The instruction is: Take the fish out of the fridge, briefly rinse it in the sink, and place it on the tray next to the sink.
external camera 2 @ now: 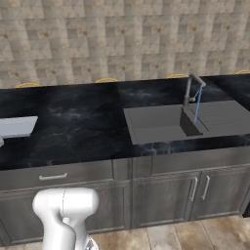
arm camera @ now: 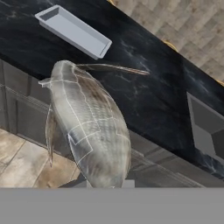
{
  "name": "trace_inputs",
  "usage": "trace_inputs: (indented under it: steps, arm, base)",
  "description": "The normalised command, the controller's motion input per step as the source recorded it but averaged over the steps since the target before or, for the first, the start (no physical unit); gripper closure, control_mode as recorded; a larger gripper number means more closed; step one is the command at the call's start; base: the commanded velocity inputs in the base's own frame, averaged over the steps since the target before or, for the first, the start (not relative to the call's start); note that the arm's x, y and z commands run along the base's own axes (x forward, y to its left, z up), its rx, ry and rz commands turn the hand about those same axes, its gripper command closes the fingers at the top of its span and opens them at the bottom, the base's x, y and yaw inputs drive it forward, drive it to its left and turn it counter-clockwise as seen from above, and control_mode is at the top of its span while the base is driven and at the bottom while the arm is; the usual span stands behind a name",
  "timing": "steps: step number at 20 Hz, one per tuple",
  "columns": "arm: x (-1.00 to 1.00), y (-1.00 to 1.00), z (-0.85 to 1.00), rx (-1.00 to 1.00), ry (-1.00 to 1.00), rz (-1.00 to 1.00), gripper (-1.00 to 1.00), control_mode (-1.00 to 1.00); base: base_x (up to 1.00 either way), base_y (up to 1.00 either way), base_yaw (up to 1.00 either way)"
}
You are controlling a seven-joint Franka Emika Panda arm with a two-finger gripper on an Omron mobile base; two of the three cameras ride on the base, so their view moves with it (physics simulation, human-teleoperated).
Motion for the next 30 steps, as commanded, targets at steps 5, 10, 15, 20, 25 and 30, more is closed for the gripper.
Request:
trace_inputs:
  steps: [5, 10, 15, 20, 25, 30]
  arm:
    - [0.00, 0.00, 0.00, 0.00, 0.00, 0.00, 1.00, 1.00]
    - [0.00, 0.00, 0.00, 0.00, 0.00, 0.00, 1.00, 1.00]
    - [0.00, 0.00, 0.00, 0.00, 0.00, 0.00, 1.00, 1.00]
    - [0.00, 0.00, 0.00, 0.00, 0.00, 0.00, 1.00, 1.00]
    - [0.40, 0.04, 0.00, 0.09, 0.06, -0.03, 1.00, -1.00]
    - [1.00, 0.11, -0.02, 0.24, 0.22, -0.04, 1.00, -1.00]
  base:
    - [0.00, 0.18, 0.00]
    - [0.14, 0.00, 0.00]
    - [0.30, 0.61, -0.01]
    - [0.67, 0.87, -0.03]
    - [0.53, 0.36, -0.01]
    - [0.00, 0.00, 0.00]
